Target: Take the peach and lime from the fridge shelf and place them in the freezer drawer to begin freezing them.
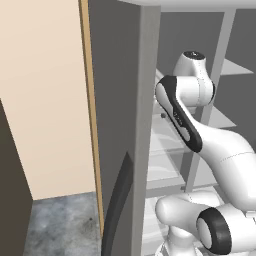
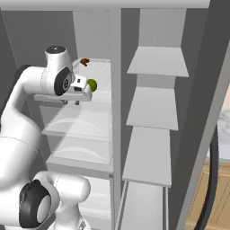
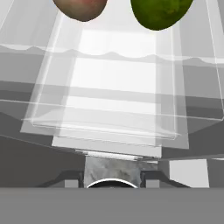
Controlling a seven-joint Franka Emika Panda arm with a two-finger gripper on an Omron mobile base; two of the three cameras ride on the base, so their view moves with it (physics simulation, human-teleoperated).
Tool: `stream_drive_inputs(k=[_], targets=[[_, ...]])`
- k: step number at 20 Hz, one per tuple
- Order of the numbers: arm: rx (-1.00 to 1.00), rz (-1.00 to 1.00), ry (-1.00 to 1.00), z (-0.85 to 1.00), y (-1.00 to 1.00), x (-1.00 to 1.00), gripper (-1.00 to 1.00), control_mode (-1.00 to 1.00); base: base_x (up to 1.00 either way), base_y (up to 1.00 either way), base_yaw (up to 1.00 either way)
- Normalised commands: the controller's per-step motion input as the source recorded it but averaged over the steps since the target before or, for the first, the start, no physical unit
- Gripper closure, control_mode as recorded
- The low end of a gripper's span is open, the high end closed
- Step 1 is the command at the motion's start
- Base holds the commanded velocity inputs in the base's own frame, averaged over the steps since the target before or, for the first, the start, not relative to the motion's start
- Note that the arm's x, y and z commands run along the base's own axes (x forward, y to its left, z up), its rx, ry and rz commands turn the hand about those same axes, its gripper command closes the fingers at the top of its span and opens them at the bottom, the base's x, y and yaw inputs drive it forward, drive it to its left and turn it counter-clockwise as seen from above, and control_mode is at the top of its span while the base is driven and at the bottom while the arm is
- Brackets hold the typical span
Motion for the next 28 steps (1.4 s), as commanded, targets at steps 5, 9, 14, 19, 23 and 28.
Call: stream_drive_inputs(k=[5, 9, 14, 19, 23, 28], targets=[[0.00, 0.00, -0.01, 0.00, 0.00, 0.03, -1.00, -1.00, 0.00, 0.00, 0.00], [0.00, -0.05, -0.12, 0.24, 0.00, 0.03, -1.00, -1.00, 0.00, 0.00, 0.00], [0.00, -0.13, -0.25, 0.55, 0.00, 0.12, -1.00, -1.00, 0.00, 0.00, 0.00], [0.00, -0.21, -0.05, 0.31, 0.00, 0.55, -1.00, -1.00, 0.00, 0.00, 0.00], [0.01, -0.08, 0.06, 0.00, -0.12, 0.39, -1.00, -1.00, 0.00, 0.00, 0.00], [0.00, -0.02, 0.02, -0.06, -0.10, 0.10, -1.00, -1.00, 0.00, 0.00, 0.00]])
